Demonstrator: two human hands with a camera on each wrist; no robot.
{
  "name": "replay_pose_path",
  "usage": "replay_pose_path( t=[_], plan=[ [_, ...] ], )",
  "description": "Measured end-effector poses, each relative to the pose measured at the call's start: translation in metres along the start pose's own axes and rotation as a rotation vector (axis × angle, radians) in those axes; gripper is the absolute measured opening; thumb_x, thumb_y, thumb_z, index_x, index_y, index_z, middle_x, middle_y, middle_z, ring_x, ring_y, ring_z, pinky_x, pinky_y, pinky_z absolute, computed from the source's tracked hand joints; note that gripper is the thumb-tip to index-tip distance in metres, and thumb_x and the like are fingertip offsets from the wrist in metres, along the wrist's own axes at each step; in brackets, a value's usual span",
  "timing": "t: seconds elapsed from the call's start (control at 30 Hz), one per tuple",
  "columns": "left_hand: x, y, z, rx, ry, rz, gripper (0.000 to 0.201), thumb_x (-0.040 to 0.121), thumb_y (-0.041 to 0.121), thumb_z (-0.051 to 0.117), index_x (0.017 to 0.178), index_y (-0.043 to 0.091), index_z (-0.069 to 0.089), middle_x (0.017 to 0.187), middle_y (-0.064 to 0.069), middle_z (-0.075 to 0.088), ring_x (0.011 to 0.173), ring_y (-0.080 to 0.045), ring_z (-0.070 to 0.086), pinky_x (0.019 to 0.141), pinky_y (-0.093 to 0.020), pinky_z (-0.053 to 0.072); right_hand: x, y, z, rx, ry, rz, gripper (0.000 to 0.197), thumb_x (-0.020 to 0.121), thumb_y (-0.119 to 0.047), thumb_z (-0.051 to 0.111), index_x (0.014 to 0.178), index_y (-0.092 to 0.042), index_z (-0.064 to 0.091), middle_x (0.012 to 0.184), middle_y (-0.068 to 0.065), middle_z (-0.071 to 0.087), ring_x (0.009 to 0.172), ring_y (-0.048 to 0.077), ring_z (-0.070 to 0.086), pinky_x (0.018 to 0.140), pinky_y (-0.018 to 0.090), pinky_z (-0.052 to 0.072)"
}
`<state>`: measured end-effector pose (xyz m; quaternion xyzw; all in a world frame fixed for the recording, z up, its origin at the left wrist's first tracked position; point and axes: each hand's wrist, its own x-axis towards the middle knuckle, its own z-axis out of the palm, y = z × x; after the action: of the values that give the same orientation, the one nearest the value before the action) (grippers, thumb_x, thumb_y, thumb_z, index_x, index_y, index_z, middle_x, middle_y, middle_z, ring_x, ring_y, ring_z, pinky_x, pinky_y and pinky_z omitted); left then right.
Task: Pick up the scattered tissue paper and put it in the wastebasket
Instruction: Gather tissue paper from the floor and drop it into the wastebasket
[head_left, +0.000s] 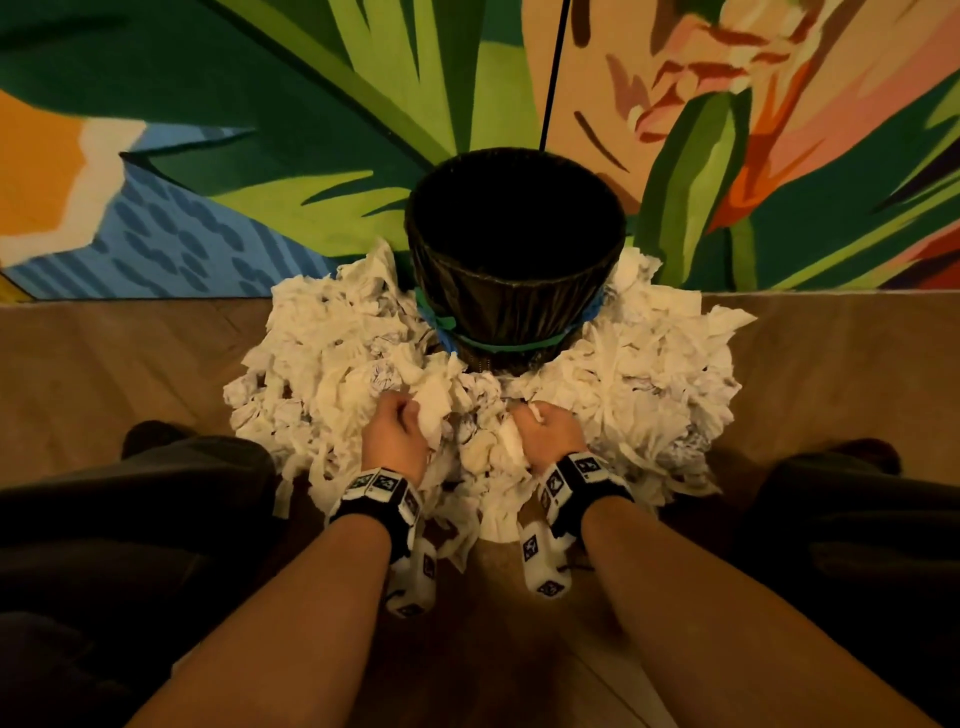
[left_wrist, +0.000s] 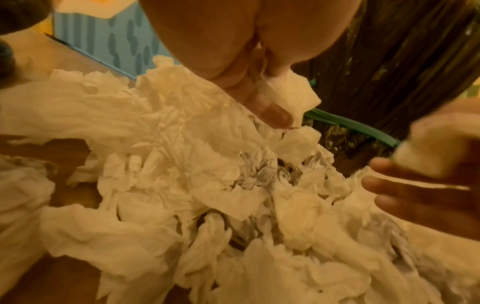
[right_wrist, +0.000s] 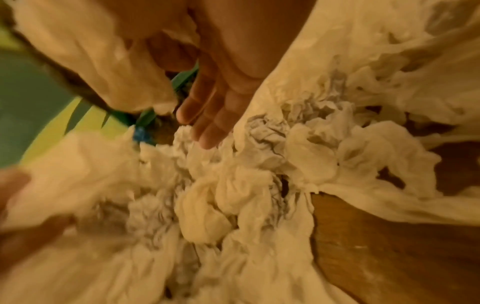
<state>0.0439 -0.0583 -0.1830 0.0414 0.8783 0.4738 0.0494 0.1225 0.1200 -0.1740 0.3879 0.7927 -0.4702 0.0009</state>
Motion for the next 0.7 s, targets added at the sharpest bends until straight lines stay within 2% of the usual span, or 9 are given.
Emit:
replay_pose_path(
  t=[0.1,0.17,0.27,0.37,0.43,0.5,0.57,0.63,0.7],
  plan=[
    [-0.002,0.002,-0.002,-0.078,-0.025,-0.009,0.022,0.103,0.012,0.039,0.118,0.017,0.054,0.094,-0.011,0.062,0.087,-0.034,0.061,0.07,-0.031,0.046,0.005,0.0,-0.012,0.222,0.101,0.121,0.052,0.09,-0.027,0.067,0.138,-0.015,0.052,0.135,0.009,0.057,0.114,0.025,0.057,0.096,0.031,0.046],
    [-0.002,0.004,-0.001,-0.124,-0.044,-0.044,0.027,0.104,0.013,0.036,0.122,0.021,0.054,0.098,-0.02,0.063,0.088,-0.039,0.061,0.068,-0.029,0.043,0.008,0.001,-0.018,0.273,0.162,0.1,0.027,0.09,-0.01,0.058,0.115,-0.021,0.057,0.116,0.012,0.064,0.097,0.03,0.061,0.088,0.041,0.054],
    [-0.003,0.006,0.0,-0.194,-0.09,-0.081,0.024,0.1,0.017,0.042,0.116,0.027,0.056,0.099,-0.015,0.064,0.075,-0.021,0.062,0.059,-0.024,0.044,0.008,0.011,-0.023,-0.055,0.144,0.036,0.023,0.092,-0.013,0.047,0.106,-0.031,0.045,0.088,0.01,0.059,0.074,0.031,0.06,0.062,0.039,0.052],
    [-0.007,0.006,0.001,-0.235,-0.162,-0.046,0.026,0.091,0.019,0.064,0.111,0.033,0.054,0.105,0.006,0.06,0.083,-0.003,0.058,0.065,-0.018,0.046,0.007,0.025,-0.018,-0.438,-0.012,-0.062,0.041,0.093,-0.031,0.054,0.13,-0.039,0.04,0.128,0.01,0.049,0.1,0.03,0.06,0.076,0.034,0.05],
    [-0.007,0.004,0.002,-0.181,-0.183,-0.012,0.021,0.094,0.019,0.062,0.112,0.029,0.058,0.12,0.009,0.057,0.107,-0.007,0.054,0.084,-0.018,0.043,0.007,0.032,-0.011,-0.558,-0.132,-0.088,0.058,0.093,-0.038,0.056,0.145,-0.041,0.031,0.152,0.008,0.028,0.125,0.033,0.05,0.096,0.039,0.049],
    [-0.006,0.005,0.002,-0.158,-0.173,-0.044,0.013,0.1,0.027,0.054,0.106,0.022,0.065,0.126,0.0,0.059,0.117,-0.016,0.056,0.091,-0.025,0.044,0.008,0.035,-0.005,-0.663,-0.218,-0.114,0.062,0.093,-0.036,0.059,0.147,-0.041,0.029,0.154,0.005,0.022,0.125,0.031,0.052,0.098,0.041,0.05],
    [-0.004,0.003,0.001,-0.119,-0.149,-0.061,0.029,0.103,0.037,0.046,0.105,0.017,0.067,0.111,-0.005,0.066,0.091,-0.012,0.066,0.072,-0.017,0.048,0.011,0.036,-0.001,-0.738,-0.235,-0.118,0.059,0.09,-0.03,0.065,0.141,-0.037,0.037,0.148,0.004,0.024,0.118,0.03,0.055,0.093,0.039,0.052],
    [-0.003,0.003,-0.001,-0.104,-0.094,-0.075,0.046,0.101,0.048,0.043,0.111,0.01,0.066,0.098,-0.005,0.068,0.062,0.003,0.056,0.056,-0.01,0.041,0.012,0.036,0.001,-0.769,-0.219,-0.085,0.056,0.087,-0.024,0.07,0.135,-0.032,0.042,0.145,0.005,0.025,0.114,0.031,0.057,0.088,0.039,0.054],
    [-0.002,-0.001,-0.001,-0.13,-0.071,-0.096,0.04,0.094,0.056,0.051,0.093,0.017,0.062,0.076,0.009,0.064,0.057,-0.001,0.052,0.064,-0.02,0.044,0.011,0.037,0.002,-0.798,-0.232,-0.047,0.058,0.085,-0.022,0.073,0.135,-0.028,0.042,0.145,0.007,0.023,0.114,0.032,0.057,0.088,0.04,0.055]
  ],
)
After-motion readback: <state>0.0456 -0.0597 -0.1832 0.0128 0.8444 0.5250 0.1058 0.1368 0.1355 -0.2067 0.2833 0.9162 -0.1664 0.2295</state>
